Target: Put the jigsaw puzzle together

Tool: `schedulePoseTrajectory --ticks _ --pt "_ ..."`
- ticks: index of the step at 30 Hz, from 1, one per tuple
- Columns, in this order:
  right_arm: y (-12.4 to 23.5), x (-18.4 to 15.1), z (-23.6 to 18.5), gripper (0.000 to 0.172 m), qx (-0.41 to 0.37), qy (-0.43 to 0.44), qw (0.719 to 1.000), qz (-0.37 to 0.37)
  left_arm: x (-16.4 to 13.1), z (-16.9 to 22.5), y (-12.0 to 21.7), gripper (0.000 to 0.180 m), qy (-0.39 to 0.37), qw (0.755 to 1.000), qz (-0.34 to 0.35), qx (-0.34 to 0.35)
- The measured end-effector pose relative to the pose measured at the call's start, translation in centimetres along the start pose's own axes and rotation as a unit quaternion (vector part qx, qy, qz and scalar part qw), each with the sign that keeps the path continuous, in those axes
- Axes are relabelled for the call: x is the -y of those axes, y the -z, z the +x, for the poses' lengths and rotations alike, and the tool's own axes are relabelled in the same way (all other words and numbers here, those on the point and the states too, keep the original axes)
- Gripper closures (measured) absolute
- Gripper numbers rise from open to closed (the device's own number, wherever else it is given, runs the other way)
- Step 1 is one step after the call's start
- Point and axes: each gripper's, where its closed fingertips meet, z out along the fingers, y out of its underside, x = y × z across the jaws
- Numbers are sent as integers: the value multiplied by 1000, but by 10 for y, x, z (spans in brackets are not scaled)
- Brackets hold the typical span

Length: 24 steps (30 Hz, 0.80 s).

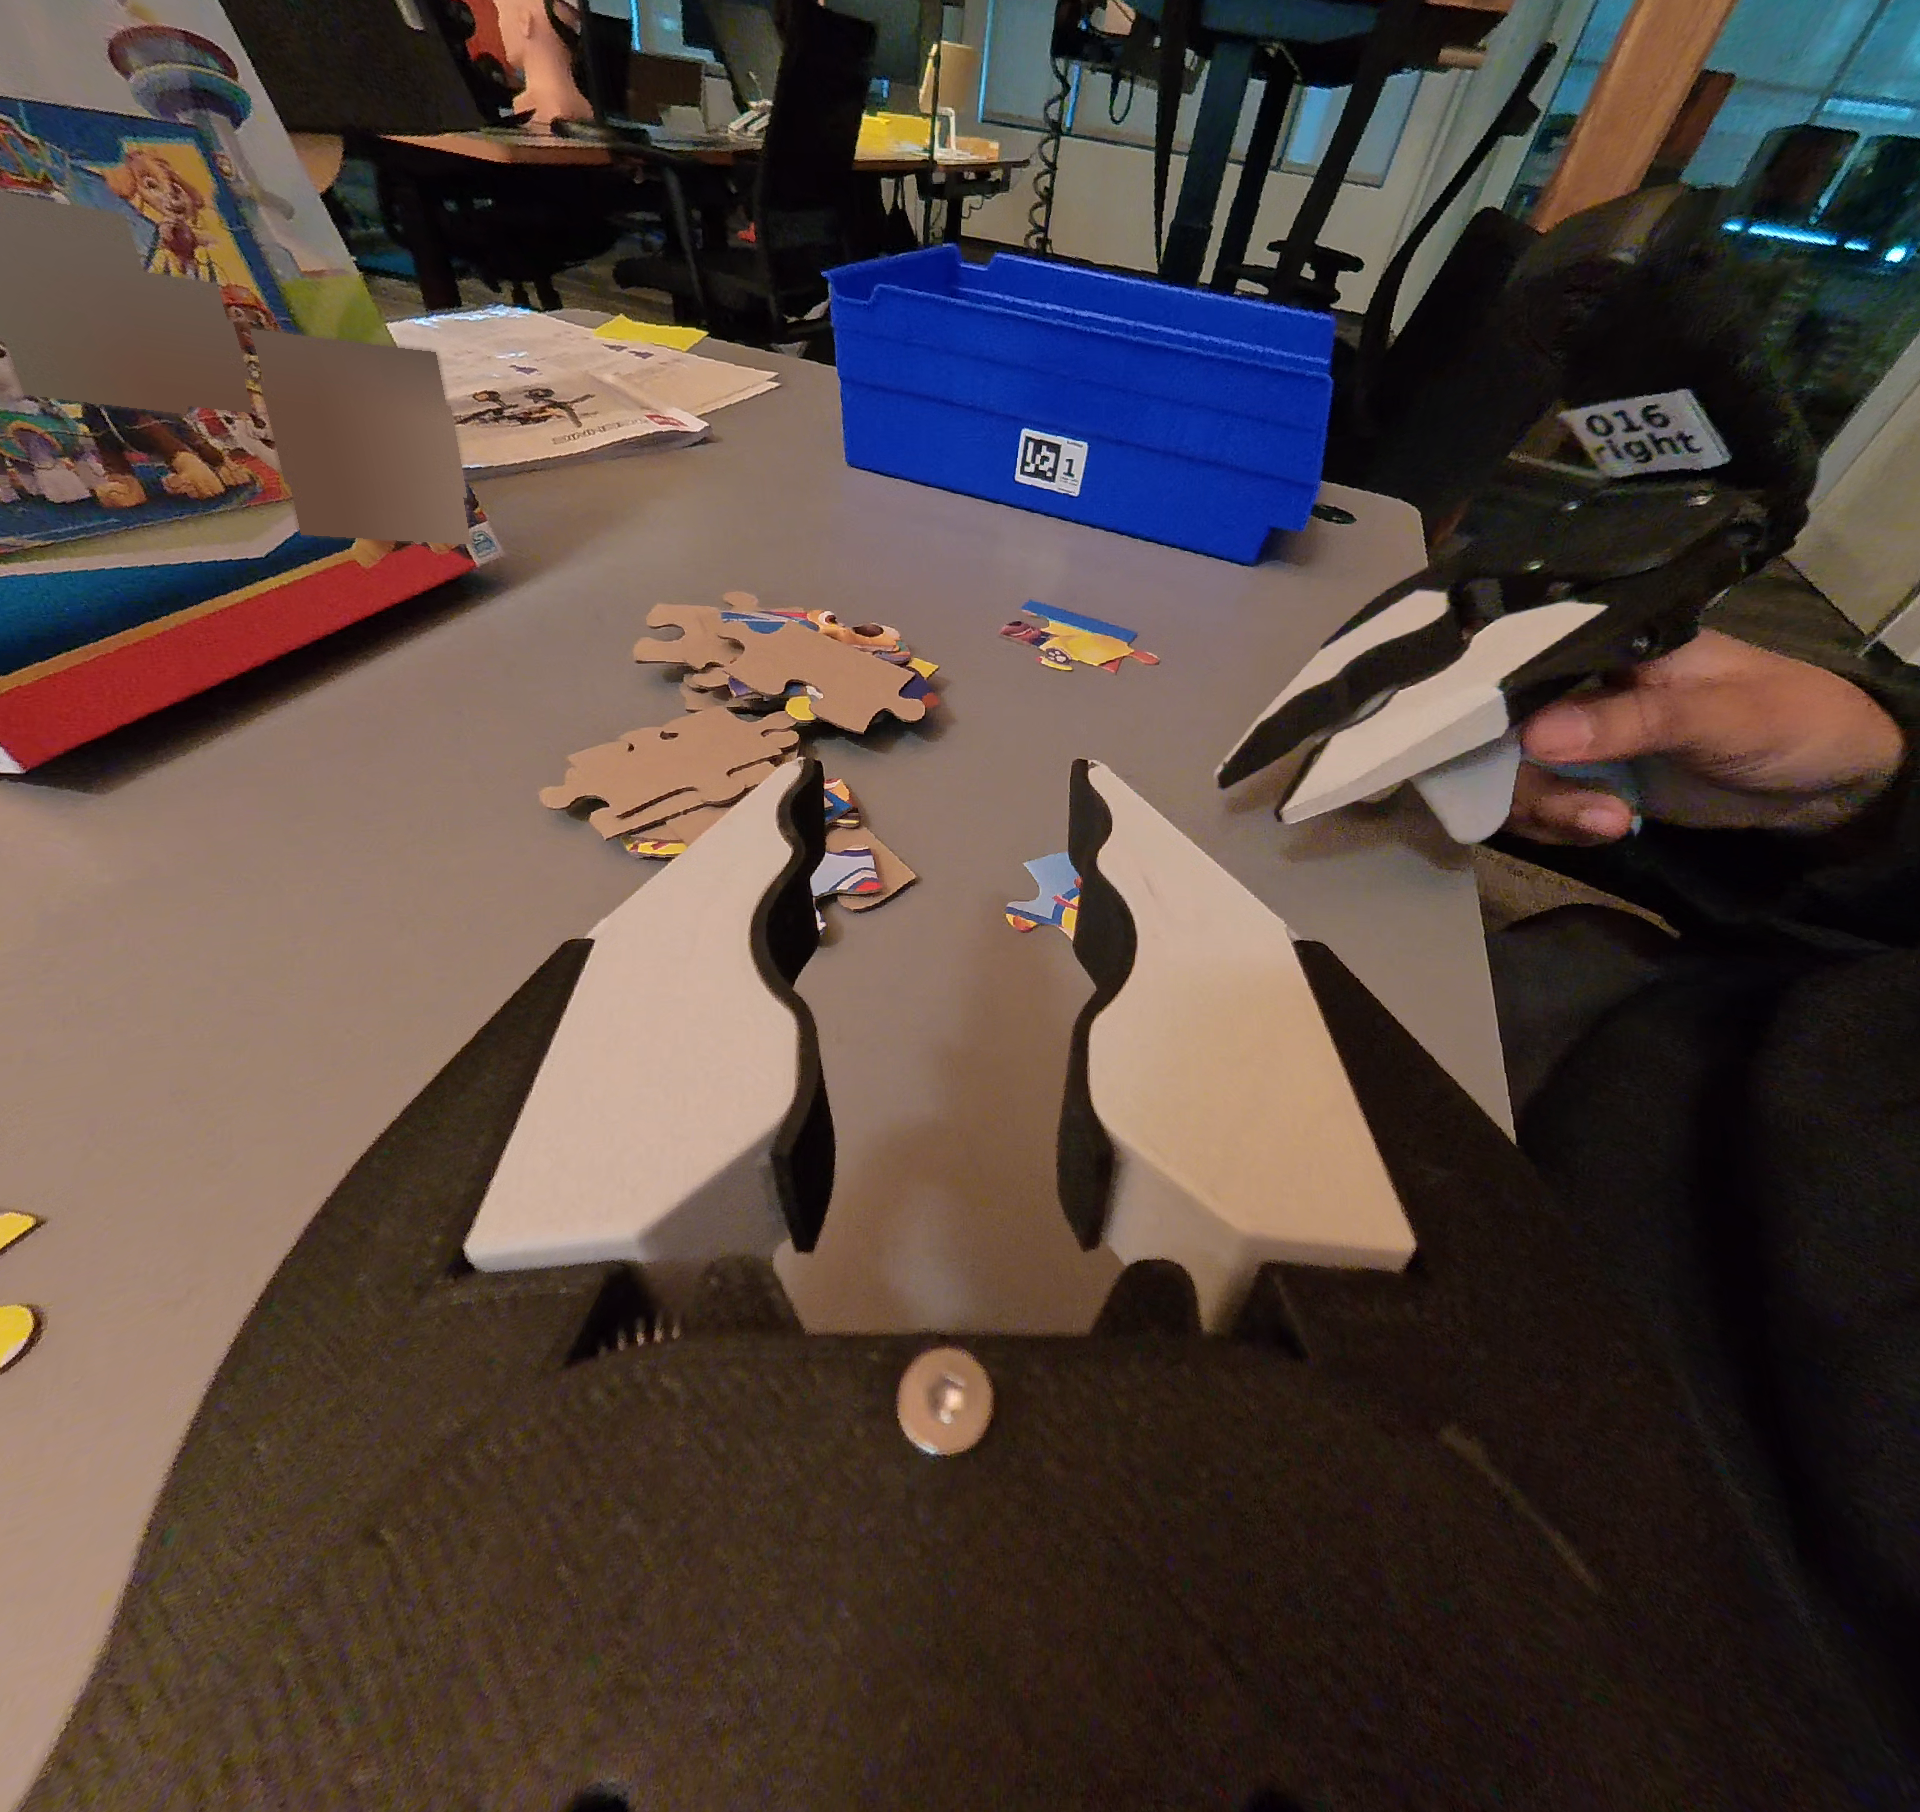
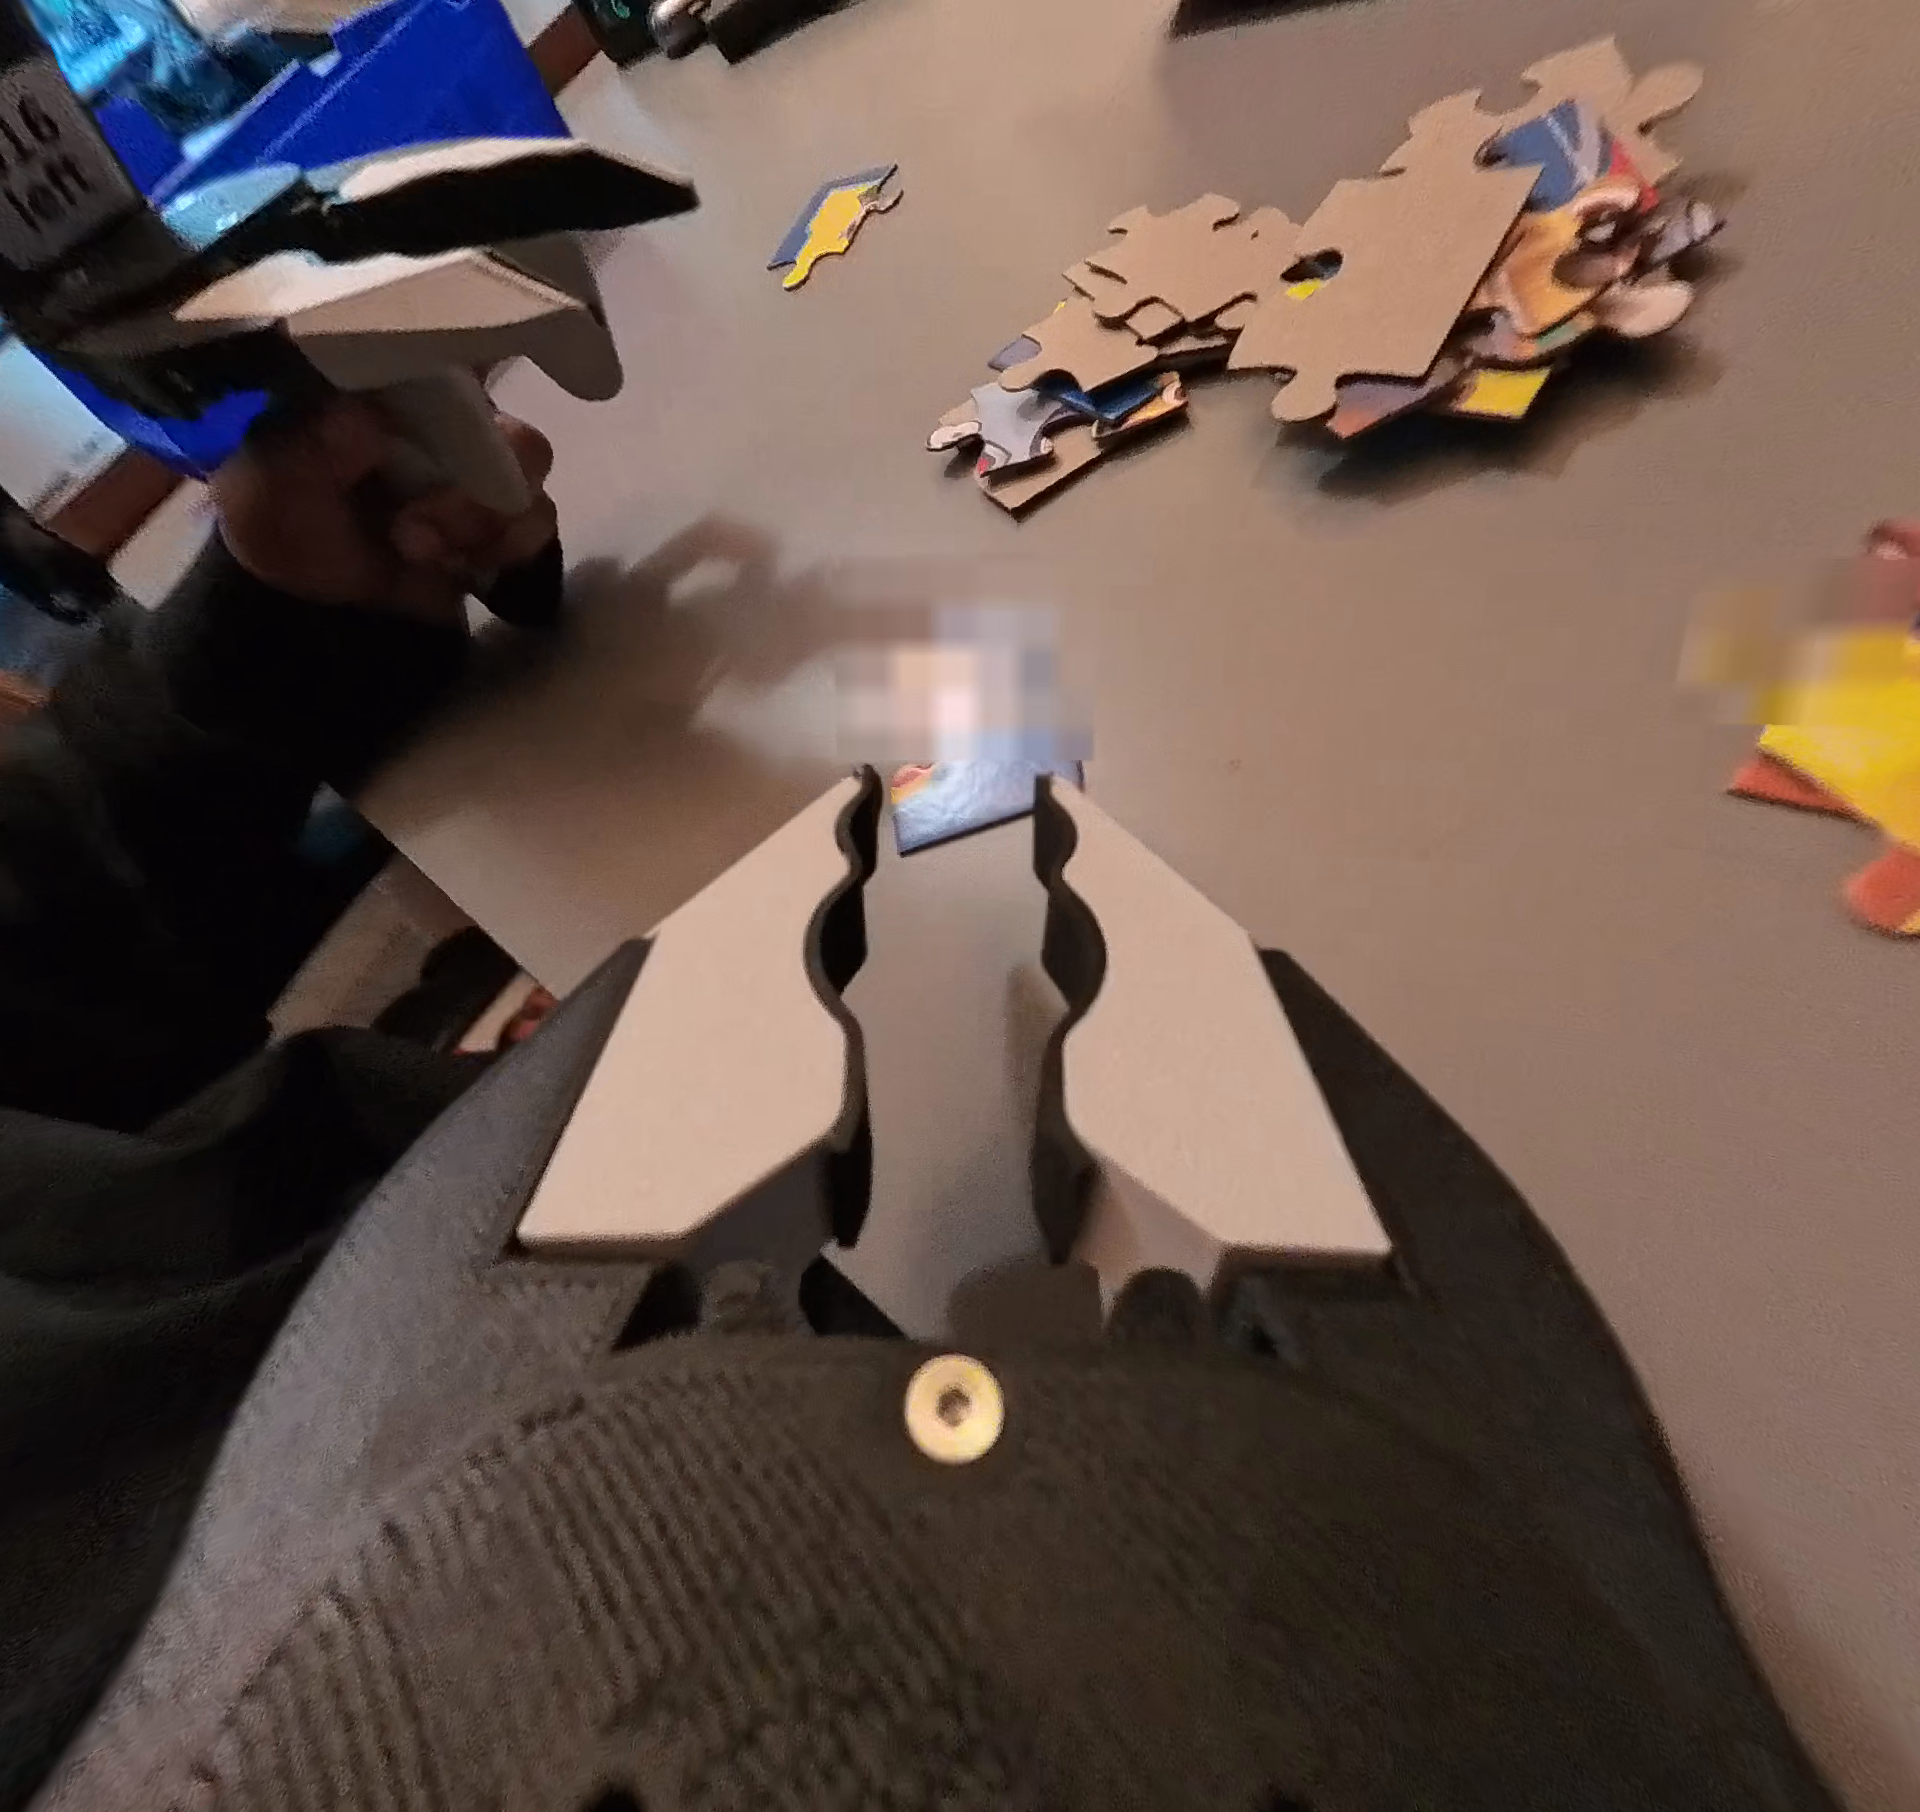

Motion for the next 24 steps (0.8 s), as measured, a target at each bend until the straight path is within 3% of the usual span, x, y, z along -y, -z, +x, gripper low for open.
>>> schedulePoseTrajectory --ticks 8,15,24 --pt "-15 -6 -1 126 -43 140 988 -40 0 -1 0 136 4 1000 0 0" --pt "-24 -13 -6 109 -15 134 989 -61 -1 -1 -1 136 2 1000 -5 2" --pt "-20 -2 -8 111 -23 161 985 -55 -2 -3 -1 136 6 1000 -8 6"
